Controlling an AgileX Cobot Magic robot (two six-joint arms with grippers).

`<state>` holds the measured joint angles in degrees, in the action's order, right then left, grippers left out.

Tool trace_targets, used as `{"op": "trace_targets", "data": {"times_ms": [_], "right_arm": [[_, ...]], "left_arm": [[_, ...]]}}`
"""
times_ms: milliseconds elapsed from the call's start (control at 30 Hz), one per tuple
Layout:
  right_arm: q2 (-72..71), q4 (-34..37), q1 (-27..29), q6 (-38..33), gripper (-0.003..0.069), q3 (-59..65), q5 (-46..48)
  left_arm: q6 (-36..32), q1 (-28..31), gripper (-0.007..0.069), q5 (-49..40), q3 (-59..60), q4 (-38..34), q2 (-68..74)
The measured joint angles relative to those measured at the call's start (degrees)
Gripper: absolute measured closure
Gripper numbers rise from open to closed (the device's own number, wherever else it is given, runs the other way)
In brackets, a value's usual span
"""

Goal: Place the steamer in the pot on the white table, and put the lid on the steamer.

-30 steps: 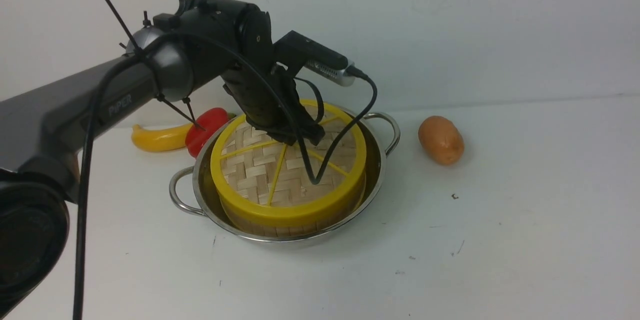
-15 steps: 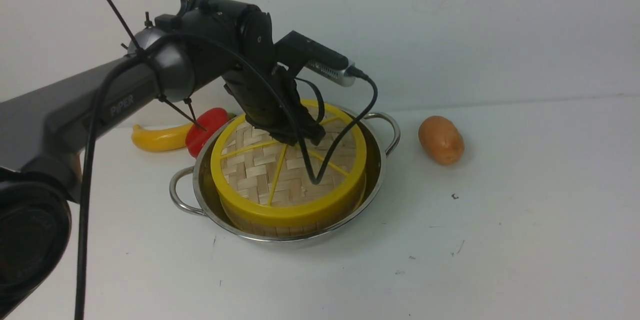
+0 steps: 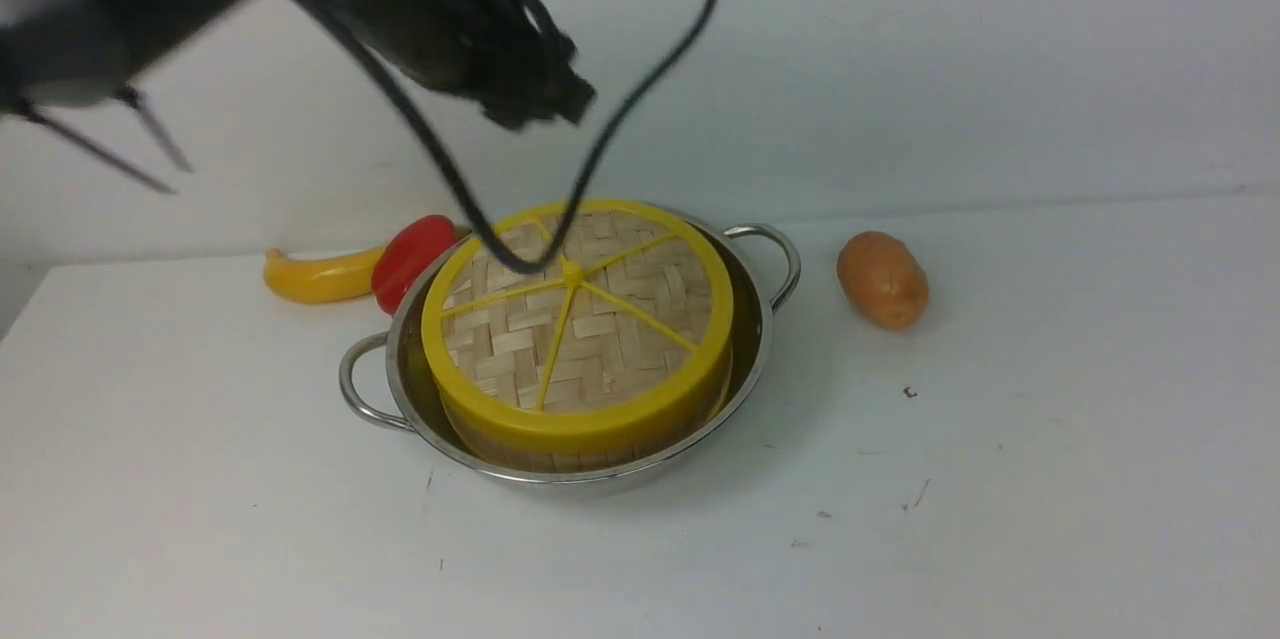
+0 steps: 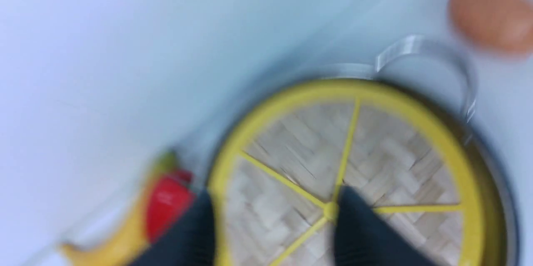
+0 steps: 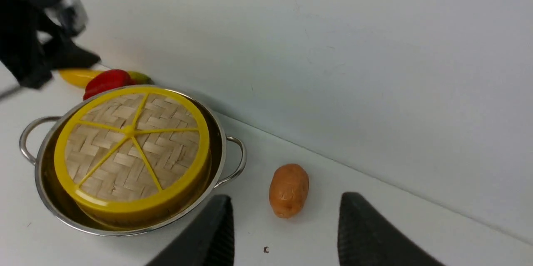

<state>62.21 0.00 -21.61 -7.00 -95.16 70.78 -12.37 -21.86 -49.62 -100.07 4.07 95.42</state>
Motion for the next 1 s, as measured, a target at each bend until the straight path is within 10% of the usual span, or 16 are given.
{"op": "trace_targets", "data": {"times_ms": [100,300,600,1000], "right_arm": [[-6.6,-2.9,-2.5,-0.2,0.044,5.2,-0.7],[-24.4,-4.9,-3.0,0.9,0.0656,28.8,-13.3],[-40.7,-6.3,-3.0,6.5,0.0664,60.8,-32.0],[-40.9,-6.1,-3.1,7.9,0.065,64.1,-33.2]], "left_arm": [[0.0,0.0,0.0581,0.9,6.2,0.3,-12.4],[0.2,0.0,0.0646,12.4,33.3,-1.0,-37.9],[4.0,0.0,0.0634,21.0,67.5,-2.9,-64.9],[8.4,0.0,0.0622,15.8,71.9,-3.6,-75.1]]}}
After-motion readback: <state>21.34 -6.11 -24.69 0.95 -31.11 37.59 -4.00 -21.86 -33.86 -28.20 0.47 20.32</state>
